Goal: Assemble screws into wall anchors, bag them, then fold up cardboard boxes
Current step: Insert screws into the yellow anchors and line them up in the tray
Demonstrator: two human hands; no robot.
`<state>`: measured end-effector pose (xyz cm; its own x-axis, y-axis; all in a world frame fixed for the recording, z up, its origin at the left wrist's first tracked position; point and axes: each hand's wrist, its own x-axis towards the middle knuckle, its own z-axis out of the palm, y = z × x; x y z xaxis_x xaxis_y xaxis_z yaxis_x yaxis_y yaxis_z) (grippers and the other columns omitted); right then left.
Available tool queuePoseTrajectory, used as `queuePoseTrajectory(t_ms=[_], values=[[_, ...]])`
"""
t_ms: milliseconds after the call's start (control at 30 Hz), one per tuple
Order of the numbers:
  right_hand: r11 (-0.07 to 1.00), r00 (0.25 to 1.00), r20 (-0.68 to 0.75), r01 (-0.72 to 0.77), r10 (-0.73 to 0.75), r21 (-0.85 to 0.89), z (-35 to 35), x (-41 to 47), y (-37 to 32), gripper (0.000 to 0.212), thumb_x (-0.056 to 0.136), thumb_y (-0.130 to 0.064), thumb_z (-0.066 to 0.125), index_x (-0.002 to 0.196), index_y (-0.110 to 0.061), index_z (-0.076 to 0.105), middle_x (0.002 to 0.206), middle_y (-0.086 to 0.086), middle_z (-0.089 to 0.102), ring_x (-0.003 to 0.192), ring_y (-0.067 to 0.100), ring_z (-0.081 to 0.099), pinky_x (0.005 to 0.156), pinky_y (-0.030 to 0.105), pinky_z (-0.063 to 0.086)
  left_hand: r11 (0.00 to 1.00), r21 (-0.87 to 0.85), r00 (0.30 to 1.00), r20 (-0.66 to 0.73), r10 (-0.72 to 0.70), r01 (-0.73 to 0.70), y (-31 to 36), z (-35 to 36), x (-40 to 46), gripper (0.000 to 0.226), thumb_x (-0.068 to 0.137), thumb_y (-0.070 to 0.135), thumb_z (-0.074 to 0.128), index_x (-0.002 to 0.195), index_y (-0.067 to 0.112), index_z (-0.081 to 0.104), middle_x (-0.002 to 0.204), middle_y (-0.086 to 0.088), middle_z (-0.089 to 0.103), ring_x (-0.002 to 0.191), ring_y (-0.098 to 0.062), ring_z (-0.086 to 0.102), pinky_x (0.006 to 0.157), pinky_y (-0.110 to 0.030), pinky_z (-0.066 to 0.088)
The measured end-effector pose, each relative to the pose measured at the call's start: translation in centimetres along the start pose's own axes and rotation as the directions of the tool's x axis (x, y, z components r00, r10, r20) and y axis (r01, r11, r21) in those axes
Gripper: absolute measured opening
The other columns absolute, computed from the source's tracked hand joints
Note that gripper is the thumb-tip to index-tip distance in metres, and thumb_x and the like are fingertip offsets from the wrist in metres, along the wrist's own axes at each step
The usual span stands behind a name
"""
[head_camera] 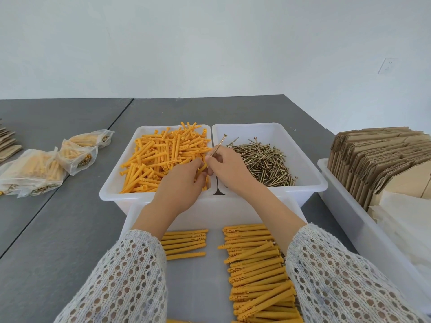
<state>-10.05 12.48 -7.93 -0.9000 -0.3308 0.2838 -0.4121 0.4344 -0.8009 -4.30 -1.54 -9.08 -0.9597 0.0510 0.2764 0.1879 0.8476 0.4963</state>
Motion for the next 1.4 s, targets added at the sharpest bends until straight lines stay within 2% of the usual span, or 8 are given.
queuePoseTrajectory(t_ms=[400,567,733,967,1067,1167,1300,1400], values=[[0.999,1.0,-0.009,0.017,-0.017,-0.046,0.22,0.03,-0.07,0.018,0.097,-0.02,0.053,0.091,-0.006,0.063,0.078,0.009,0.069,0.082,0.025,0.066,0.083,0.04,0.051,0.998,-0.059,0.999,0.03,-0.011,0.013,0.25,-0.41,-0.14,0.015,0.102,0.025,0.045,0.09,0.025,0.052,0.079,0.001,0.068,0.068,-0.024,0.062,0.064,-0.052,0.053],[1.0,1.0,0.013,0.012,-0.012,-0.013,0.14,0.02,0.01,0.016,0.096,-0.019,0.053,0.087,-0.009,0.062,0.065,-0.009,0.064,0.065,0.002,0.065,0.075,0.028,0.051,0.998,-0.067,1.0,0.003,-0.015,0.015,0.3,-0.41,-0.3,0.024,0.103,0.023,0.04,0.085,0.033,0.051,0.078,0.009,0.068,0.067,-0.016,0.062,0.064,-0.048,0.054],[0.999,0.999,0.033,0.014,-0.013,-0.034,0.1,0.01,0.02,0.02,0.096,-0.023,0.052,0.087,-0.007,0.061,0.078,0.01,0.067,0.081,0.027,0.065,0.083,0.047,0.052,0.994,-0.098,0.999,-0.01,-0.043,0.042,0.29,-0.32,-0.24,0.023,0.103,0.022,0.04,0.088,0.029,0.056,0.079,0.01,0.069,0.076,-0.017,0.066,0.07,-0.049,0.055],[0.995,0.995,0.007,0.095,-0.095,-0.016,0.15,-0.26,-0.2,0.013,0.098,-0.025,0.051,0.098,-0.012,0.054,0.075,0.017,0.065,0.074,0.031,0.063,0.077,0.05,0.051,0.991,-0.13,0.998,-0.048,-0.042,0.035,0.22,-0.34,-0.32,0.02,0.104,0.023,0.041,0.095,0.024,0.059,0.08,0.011,0.068,0.075,-0.015,0.065,0.071,-0.049,0.055],[0.991,0.991,-0.015,0.135,-0.135,-0.001,0.08,-0.38,-0.24,0.015,0.098,-0.024,0.052,0.109,-0.015,0.047,0.07,0.014,0.064,0.065,0.022,0.06,0.069,0.046,0.051,0.987,-0.156,0.997,-0.06,-0.038,0.028,0.27,-0.39,-0.33,0.021,0.104,0.023,0.042,0.094,0.022,0.059,0.08,0.011,0.068,0.076,-0.014,0.065,0.072,-0.049,0.055],[0.985,0.983,-0.058,0.171,-0.173,-0.027,0.08,-0.39,-0.05,0.028,0.097,-0.024,0.054,0.119,-0.015,0.039,0.061,-0.001,0.055,0.052,0.005,0.049,0.057,0.03,0.043,0.985,-0.169,0.997,-0.065,-0.035,0.024,0.34,-0.46,-0.4,0.02,0.105,0.023,0.042,0.092,0.021,0.058,0.08,0.011,0.069,0.076,-0.014,0.066,0.072,-0.05,0.055],[0.988,0.981,-0.115,0.152,-0.155,-0.033,0.06,-0.35,0.01,0.044,0.095,-0.023,0.058,0.129,-0.015,0.03,0.066,0.0,0.057,0.058,0.006,0.051,0.058,0.024,0.04,0.987,-0.16,0.997,-0.076,-0.024,0.012,0.41,-0.48,-0.44,0.021,0.105,0.023,0.042,0.091,0.021,0.058,0.079,0.011,0.069,0.075,-0.014,0.065,0.072,-0.049,0.054],[0.986,0.982,-0.097,0.153,-0.16,-0.07,0.0,-0.39,-0.03,0.036,0.095,-0.024,0.057,0.123,-0.016,0.036,0.067,-0.001,0.058,0.061,0.01,0.053,0.06,0.028,0.042,0.987,-0.158,0.997,-0.077,-0.013,0.001,0.43,-0.47,-0.49,0.021,0.105,0.022,0.042,0.092,0.02,0.058,0.079,0.011,0.069,0.075,-0.013,0.065,0.071,-0.048,0.054]])
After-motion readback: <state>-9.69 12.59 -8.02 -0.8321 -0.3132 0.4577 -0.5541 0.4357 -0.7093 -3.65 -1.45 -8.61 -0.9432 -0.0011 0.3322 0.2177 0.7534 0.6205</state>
